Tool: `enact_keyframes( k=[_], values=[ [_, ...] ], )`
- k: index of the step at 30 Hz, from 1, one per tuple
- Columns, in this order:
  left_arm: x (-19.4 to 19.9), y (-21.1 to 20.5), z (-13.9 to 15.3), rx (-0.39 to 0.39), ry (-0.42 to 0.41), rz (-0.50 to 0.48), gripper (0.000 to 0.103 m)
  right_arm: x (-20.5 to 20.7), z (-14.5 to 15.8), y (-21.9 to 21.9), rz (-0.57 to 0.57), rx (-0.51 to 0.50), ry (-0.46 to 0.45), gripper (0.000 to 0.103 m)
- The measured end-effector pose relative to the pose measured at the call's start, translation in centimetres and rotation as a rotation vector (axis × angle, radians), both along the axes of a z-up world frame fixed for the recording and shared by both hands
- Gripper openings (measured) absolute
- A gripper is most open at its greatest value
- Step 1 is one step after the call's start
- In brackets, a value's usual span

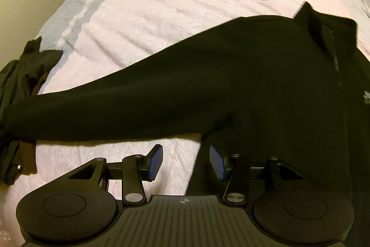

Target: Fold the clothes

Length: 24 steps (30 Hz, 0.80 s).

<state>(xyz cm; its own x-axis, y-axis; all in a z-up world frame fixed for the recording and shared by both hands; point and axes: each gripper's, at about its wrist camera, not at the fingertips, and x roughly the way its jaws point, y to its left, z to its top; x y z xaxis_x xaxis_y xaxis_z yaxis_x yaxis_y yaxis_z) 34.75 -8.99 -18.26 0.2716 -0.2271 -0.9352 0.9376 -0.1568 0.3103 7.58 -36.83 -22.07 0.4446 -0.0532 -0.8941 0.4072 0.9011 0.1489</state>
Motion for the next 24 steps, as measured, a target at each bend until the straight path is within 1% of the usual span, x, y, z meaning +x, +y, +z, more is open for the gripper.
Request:
enact_keyframes(
  k=[3, 5, 7, 8, 9, 10, 11, 12, 13, 14, 15, 16, 19, 24],
  values=[
    [0.3, -0.1, 1.3, -0.039, 0.036, 0.090, 0.019, -2.0, 0.9, -0.3, -0.035, -0.019, 0.017, 0.049],
    [0.3, -0.3, 2.1, -0.080, 0.072, 0.164, 0.022, -4.4, 1.8, -0.9, -0.068, -0.035, 0.035, 0.050],
    [0.1, -0.9, 3.0, -0.130, 0.113, 0.250, 0.030, -6.9, 2.9, -1.7, -0.112, -0.060, 0.058, 0.059],
    [-0.1, -1.3, 3.4, -0.154, 0.137, 0.291, 0.032, -8.2, 3.5, -2.2, -0.139, -0.073, 0.065, 0.072],
    [-0.2, -1.6, 3.9, -0.177, 0.159, 0.332, 0.037, -9.6, 4.3, -2.7, -0.171, -0.086, 0.070, 0.078],
    [-0.4, -2.1, 4.3, -0.199, 0.178, 0.372, 0.045, -11.1, 5.1, -3.2, -0.203, -0.099, 0.075, 0.078],
    [-0.7, -2.5, 4.7, -0.221, 0.198, 0.412, 0.048, -12.4, 5.8, -3.6, -0.237, -0.109, 0.079, 0.078],
    [-1.1, -2.7, 5.2, -0.244, 0.220, 0.448, 0.053, -13.7, 6.6, -4.0, -0.270, -0.115, 0.082, 0.078],
    [-1.6, -3.0, 5.7, -0.267, 0.242, 0.487, 0.060, -15.2, 7.3, -4.5, -0.300, -0.122, 0.086, 0.078],
    [-2.3, -3.2, 6.2, -0.288, 0.261, 0.523, 0.065, -16.7, 8.1, -5.0, -0.330, -0.128, 0.089, 0.078],
    [-3.0, -3.4, 6.7, -0.304, 0.274, 0.544, 0.071, -18.0, 8.9, -5.4, -0.354, -0.133, 0.093, 0.078],
    [-3.8, -3.5, 7.2, -0.319, 0.283, 0.566, 0.074, -19.2, 9.6, -5.6, -0.368, -0.136, 0.095, 0.078],
    [-6.9, -3.9, 9.0, -0.351, 0.275, 0.628, 0.080, -22.9, 11.5, -6.2, -0.379, -0.140, 0.101, 0.078],
    [-12.2, -4.1, 11.8, -0.370, 0.244, 0.648, 0.080, -28.9, 12.8, -7.0, -0.368, -0.113, 0.091, 0.078]
  ],
)
